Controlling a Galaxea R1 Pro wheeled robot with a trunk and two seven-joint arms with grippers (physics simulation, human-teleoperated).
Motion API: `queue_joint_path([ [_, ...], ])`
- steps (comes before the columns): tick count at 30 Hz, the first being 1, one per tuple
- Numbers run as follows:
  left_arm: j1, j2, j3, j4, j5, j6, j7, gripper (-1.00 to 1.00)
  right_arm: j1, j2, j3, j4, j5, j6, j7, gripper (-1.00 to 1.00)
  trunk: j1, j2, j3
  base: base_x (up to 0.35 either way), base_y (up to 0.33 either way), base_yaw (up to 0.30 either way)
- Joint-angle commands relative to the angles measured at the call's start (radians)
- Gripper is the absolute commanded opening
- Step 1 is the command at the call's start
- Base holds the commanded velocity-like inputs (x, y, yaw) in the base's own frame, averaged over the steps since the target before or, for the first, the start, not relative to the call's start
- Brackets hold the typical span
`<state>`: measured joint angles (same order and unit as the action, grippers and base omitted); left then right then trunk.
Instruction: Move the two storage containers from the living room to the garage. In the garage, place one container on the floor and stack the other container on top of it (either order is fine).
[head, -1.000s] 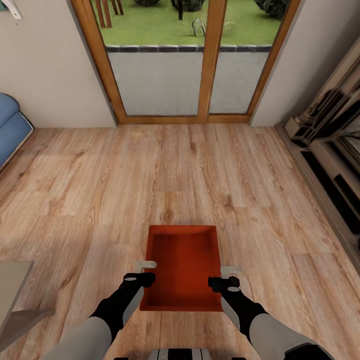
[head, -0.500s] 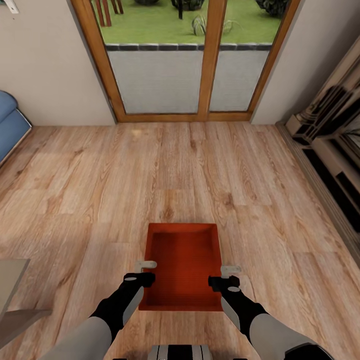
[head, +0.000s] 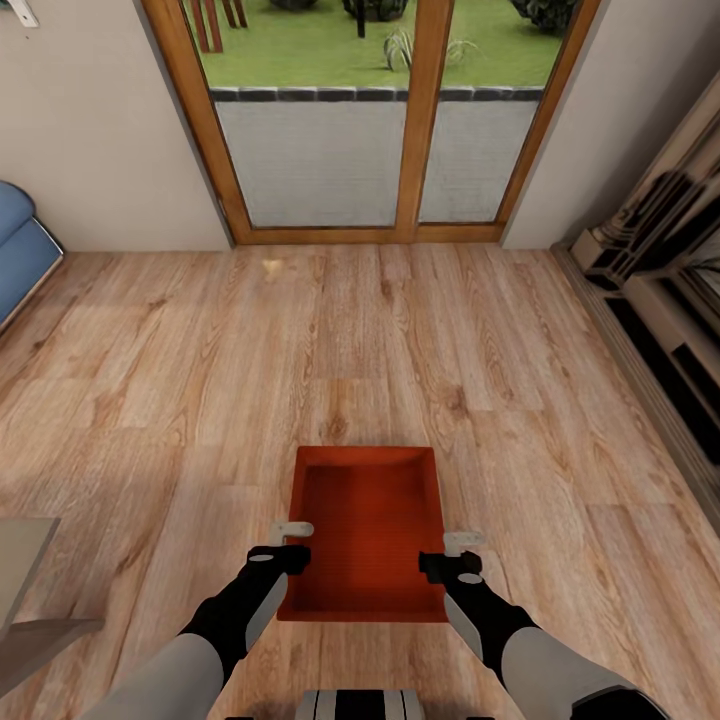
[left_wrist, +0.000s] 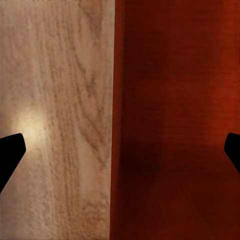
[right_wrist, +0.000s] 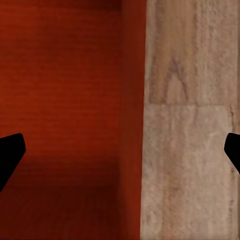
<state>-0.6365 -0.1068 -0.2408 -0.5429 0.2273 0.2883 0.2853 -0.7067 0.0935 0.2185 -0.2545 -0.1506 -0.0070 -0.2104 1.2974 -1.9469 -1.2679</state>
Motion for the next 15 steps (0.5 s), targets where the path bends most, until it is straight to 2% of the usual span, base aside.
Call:
queue_joint_path([
  [1, -0.001, 0.001, -0.007, -0.002, 0.011, 0.004, 0.009, 1.0, 0.0, -0.001, 0.009, 0.0, -0.01, -0.001, -0.006, 1.0, 0.0, 0.0, -0.001, 0.0, 0.0, 0.0],
  [15, -0.001, 0.001, -0.007, -0.003, 0.011, 0.003, 0.009, 1.0, 0.0, -0.009, 0.006, 0.0, -0.02, 0.0, -0.006, 1.0, 0.0, 0.0, -0.001, 0.0, 0.0, 0.0],
])
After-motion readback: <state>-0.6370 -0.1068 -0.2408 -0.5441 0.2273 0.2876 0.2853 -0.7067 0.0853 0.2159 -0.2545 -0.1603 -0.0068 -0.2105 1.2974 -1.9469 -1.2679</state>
